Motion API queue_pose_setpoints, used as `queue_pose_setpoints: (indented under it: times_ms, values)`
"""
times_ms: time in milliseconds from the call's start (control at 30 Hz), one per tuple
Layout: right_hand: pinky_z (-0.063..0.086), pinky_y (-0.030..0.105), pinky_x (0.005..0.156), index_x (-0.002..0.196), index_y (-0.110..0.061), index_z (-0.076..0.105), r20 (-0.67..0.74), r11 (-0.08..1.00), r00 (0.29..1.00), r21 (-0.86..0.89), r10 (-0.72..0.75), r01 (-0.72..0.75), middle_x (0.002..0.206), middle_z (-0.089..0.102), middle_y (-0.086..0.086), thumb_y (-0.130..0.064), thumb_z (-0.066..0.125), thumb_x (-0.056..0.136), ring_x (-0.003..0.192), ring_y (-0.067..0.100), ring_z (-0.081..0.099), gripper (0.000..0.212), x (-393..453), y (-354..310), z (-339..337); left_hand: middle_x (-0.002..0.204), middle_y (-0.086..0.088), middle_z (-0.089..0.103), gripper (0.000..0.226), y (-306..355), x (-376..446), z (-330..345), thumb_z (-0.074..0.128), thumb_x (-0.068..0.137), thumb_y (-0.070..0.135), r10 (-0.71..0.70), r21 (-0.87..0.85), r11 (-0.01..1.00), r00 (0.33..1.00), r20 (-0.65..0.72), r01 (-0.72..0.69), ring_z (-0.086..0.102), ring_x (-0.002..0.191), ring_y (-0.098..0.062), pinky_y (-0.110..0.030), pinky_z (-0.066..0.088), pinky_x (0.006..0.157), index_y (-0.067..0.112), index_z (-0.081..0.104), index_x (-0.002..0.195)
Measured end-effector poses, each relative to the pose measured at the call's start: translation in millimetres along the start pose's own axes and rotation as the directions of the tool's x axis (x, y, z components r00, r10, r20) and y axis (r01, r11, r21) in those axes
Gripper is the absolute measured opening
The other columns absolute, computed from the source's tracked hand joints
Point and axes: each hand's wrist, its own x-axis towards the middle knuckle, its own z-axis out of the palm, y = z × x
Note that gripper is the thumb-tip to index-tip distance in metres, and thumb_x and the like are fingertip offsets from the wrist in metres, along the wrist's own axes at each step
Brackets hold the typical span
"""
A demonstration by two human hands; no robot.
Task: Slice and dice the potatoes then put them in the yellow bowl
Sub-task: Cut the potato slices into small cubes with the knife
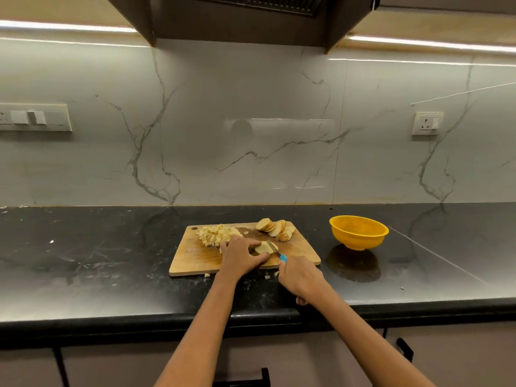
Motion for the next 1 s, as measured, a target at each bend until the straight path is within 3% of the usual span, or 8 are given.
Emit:
queue_pose_setpoints:
  times_ms: [267,400,567,667,733,833,900,1000]
  values:
    - [0.037,0.021,0.048,0.107,-0.002,0.057,0.050,1.000,0.998,0.001,0.024,-0.024,0.075,0.057,0.006,-0.033,0.032,0.102,0.053,0.012,0.053,0.040,3,-2,0,0.121,0.007,0.060,0.046,-2,2,2,0.060,0.080,0.054,0.001,-0.012,1.000,1.000,-0.005,-0.001,0.041,0.118,-0.014,-0.036,0.024,0.092,0.030,0.063,0.119]
    - [0.044,0.026,0.041,0.091,0.001,0.050,0.225,0.989,0.968,0.072,0.111,-0.130,0.076,0.056,0.016,-0.020,0.030,0.102,0.048,0.020,0.052,0.031,10,-16,-12,0.117,0.006,0.063,0.045,-4,7,3,0.062,0.078,0.055,-0.001,-0.018,1.000,1.000,0.004,0.001,0.043,0.116,-0.014,-0.037,0.025,0.089,0.030,0.064,0.116]
    - [0.048,0.026,0.045,0.093,-0.003,0.045,0.255,0.979,0.961,0.141,0.111,-0.150,0.077,0.054,0.013,-0.016,0.037,0.098,0.050,0.019,0.054,0.016,28,-31,-21,0.113,0.007,0.066,0.048,-8,11,5,0.059,0.076,0.062,0.002,-0.003,1.000,1.000,0.013,-0.002,0.047,0.112,-0.013,-0.039,0.027,0.090,0.031,0.066,0.113]
    - [0.050,0.028,0.050,0.104,0.000,0.047,0.283,0.977,0.950,0.120,0.134,-0.174,0.083,0.056,0.017,-0.016,0.039,0.099,0.057,0.023,0.057,0.018,21,-29,-16,0.114,0.006,0.064,0.048,-5,9,3,0.058,0.077,0.062,-0.010,0.039,0.999,1.000,0.000,0.010,0.047,0.113,-0.013,-0.040,0.027,0.092,0.032,0.065,0.114]
    - [0.051,0.031,0.060,0.107,0.000,0.053,0.223,0.995,0.970,0.014,0.096,-0.102,0.093,0.061,0.018,-0.016,0.038,0.099,0.076,0.029,0.064,0.023,10,-24,-12,0.118,0.004,0.061,0.047,0,5,0,0.055,0.080,0.060,-0.006,0.106,0.994,1.000,0.001,0.006,0.043,0.115,-0.015,-0.039,0.026,0.092,0.032,0.062,0.118]
    - [0.049,0.033,0.075,0.117,-0.002,0.055,0.086,0.988,0.996,-0.151,0.033,-0.019,0.116,0.061,0.014,-0.024,0.038,0.101,0.106,0.030,0.061,0.032,-12,-14,-2,0.122,0.002,0.058,0.048,5,-1,-1,0.050,0.084,0.058,0.016,0.187,0.982,1.000,0.015,-0.018,0.041,0.117,-0.016,-0.038,0.025,0.094,0.031,0.059,0.123]
    - [0.047,0.035,0.086,0.120,-0.004,0.055,0.030,0.975,0.999,-0.222,0.013,-0.006,0.121,0.060,0.013,-0.024,0.041,0.100,0.111,0.028,0.058,0.032,-22,-9,1,0.124,0.004,0.057,0.048,5,-4,-2,0.049,0.086,0.057,0.021,0.200,0.980,1.000,0.021,-0.025,0.040,0.119,-0.015,-0.038,0.025,0.094,0.030,0.057,0.125]
    - [0.047,0.035,0.087,0.120,-0.004,0.055,-0.037,0.969,0.999,-0.247,0.000,-0.009,0.121,0.061,0.011,-0.023,0.041,0.100,0.111,0.027,0.059,0.031,-33,-6,1,0.126,0.006,0.057,0.048,4,-6,-2,0.048,0.087,0.057,0.032,0.187,0.982,0.999,0.013,-0.034,0.040,0.119,-0.014,-0.037,0.025,0.093,0.030,0.055,0.126]
